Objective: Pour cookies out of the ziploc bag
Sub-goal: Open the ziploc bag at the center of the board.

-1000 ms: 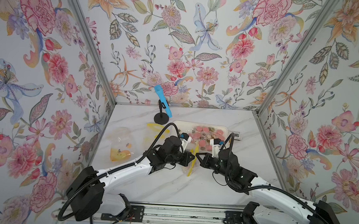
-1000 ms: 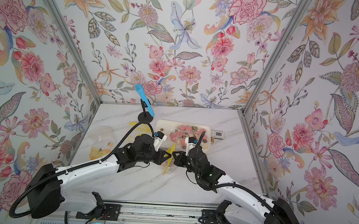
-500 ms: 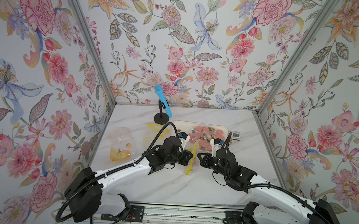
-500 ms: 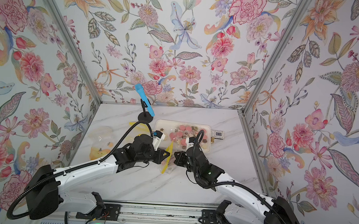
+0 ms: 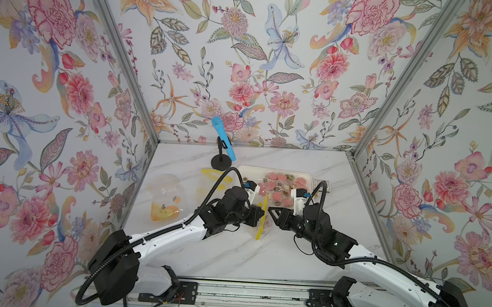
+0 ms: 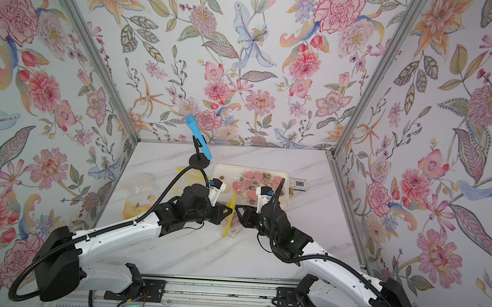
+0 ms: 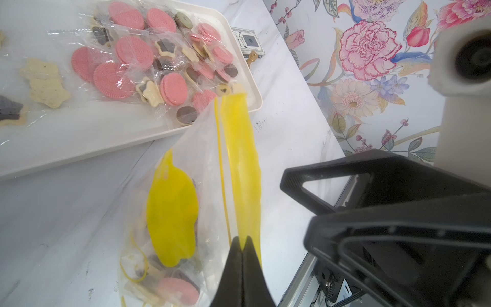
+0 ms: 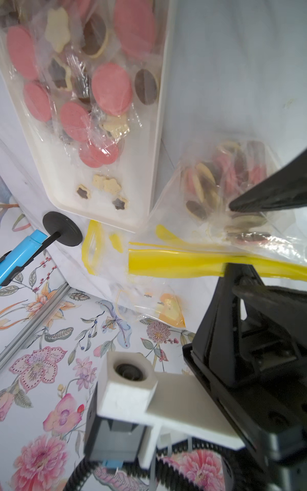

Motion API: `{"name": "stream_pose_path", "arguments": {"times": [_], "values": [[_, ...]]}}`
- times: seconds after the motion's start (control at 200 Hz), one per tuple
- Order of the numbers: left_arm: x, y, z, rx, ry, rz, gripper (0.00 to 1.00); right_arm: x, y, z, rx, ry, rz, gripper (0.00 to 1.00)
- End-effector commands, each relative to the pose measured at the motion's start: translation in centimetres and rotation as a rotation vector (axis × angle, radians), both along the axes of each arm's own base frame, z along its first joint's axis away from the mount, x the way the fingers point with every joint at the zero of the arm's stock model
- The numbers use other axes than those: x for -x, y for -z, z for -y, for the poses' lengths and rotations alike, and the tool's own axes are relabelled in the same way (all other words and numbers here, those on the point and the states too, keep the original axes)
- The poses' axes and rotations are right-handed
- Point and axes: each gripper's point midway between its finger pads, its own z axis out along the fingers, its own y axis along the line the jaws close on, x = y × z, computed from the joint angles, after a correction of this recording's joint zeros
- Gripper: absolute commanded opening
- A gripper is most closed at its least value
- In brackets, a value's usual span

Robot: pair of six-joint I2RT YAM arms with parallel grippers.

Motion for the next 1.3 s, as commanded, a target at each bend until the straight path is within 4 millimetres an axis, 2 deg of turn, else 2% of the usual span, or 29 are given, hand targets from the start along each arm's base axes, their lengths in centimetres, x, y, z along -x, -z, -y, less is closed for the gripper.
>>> {"name": "stream_pose_path", "arguments": {"times": [0.0,0.49,0.796,0.961,1.296], "values": [[-0.3,-1.3,0.5,0.033,-0.003,0.011,0.00,-0.5,-1.0,-0.1,0.008,-0.013,0.057,0.48],[-0.1,-1.1,0.6,0.038,0.005,0.007,0.00,-1.6,-0.3,-2.0,0.026,-0.052,0.061,0.42],[0.0,-1.1,0.6,0.041,0.006,0.006,0.00,-2.7,0.6,-1.5,0.042,-0.009,0.042,0.29],[0.1,-1.3,0.7,0.047,0.011,0.011,0.00,-3.0,0.6,-1.6,0.032,-0.012,0.043,0.25],[0.4,-1.1,1.3,0.045,0.031,0.010,0.00,-3.4,0.2,-1.9,0.011,-0.021,0.050,0.27]]}}
